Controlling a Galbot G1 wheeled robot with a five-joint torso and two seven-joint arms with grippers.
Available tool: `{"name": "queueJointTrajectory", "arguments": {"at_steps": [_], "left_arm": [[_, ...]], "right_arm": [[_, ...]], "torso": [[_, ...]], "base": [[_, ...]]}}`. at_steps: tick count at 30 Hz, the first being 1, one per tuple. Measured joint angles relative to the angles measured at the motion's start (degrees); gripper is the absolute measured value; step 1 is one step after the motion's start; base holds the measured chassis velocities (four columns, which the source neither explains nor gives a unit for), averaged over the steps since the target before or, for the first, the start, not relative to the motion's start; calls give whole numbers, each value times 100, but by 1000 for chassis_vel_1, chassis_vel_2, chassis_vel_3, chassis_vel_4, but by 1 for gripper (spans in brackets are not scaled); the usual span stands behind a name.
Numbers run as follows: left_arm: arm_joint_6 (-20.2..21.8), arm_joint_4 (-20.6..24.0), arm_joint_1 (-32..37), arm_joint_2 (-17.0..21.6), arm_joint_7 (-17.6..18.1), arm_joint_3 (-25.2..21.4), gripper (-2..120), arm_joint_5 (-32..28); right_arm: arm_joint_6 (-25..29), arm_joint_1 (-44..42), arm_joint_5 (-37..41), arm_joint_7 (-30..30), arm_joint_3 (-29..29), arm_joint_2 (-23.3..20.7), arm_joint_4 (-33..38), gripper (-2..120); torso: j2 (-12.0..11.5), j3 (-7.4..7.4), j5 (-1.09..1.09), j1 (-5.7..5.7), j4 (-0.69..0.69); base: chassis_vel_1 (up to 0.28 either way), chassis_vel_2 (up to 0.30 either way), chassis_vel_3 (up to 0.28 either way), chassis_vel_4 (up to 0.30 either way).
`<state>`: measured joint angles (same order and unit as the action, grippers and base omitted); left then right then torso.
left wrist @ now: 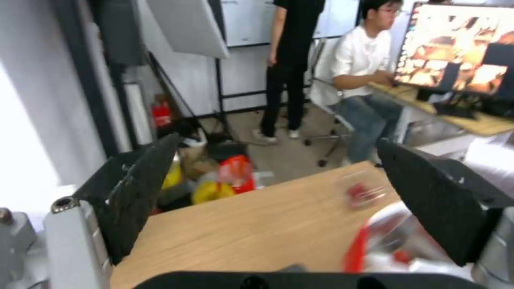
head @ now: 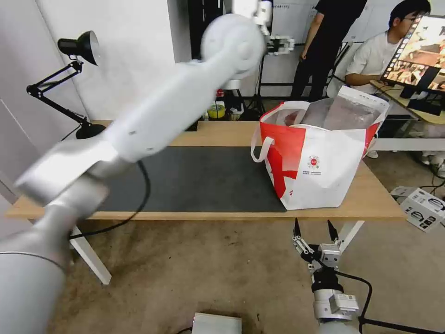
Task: Pick up the trash from the table and place it into the takeout bag.
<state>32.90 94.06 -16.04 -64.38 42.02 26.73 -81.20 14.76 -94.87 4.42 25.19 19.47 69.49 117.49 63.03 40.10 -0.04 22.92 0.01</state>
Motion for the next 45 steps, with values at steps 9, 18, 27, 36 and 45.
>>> {"name": "queueJointTrajectory", "arguments": {"at_steps": [9,18,27,36,45], "left_arm": [[-594,1627,1548,2026,-1088,-562,100,1016],[-1381,2718,4755,2810,-2276,-2659,100,2575],[-2008,3323,7431,2793,-2894,-4636,100,3930],[-3100,3327,9653,1908,-3616,-6038,100,5240],[-4502,2684,11031,419,-4183,-6400,100,6514]], "right_arm": [[-19,0,29,-27,-21,-73,1,89],[-128,-9,44,-69,-29,-128,29,95],[-126,-63,41,-165,-37,-108,55,100],[4,-176,47,-295,14,-107,69,100],[160,-221,-55,-313,126,-82,33,100]], "torso": [[0,0,-1,-1,3],[0,0,2,-1,-1],[0,0,4,-1,-2],[0,-1,4,-1,-1],[0,0,4,-1,-1]], "base": [[0,0,0,0],[0,0,0,0],[0,0,0,0],[0,0,0,0],[0,0,0,0]]}}
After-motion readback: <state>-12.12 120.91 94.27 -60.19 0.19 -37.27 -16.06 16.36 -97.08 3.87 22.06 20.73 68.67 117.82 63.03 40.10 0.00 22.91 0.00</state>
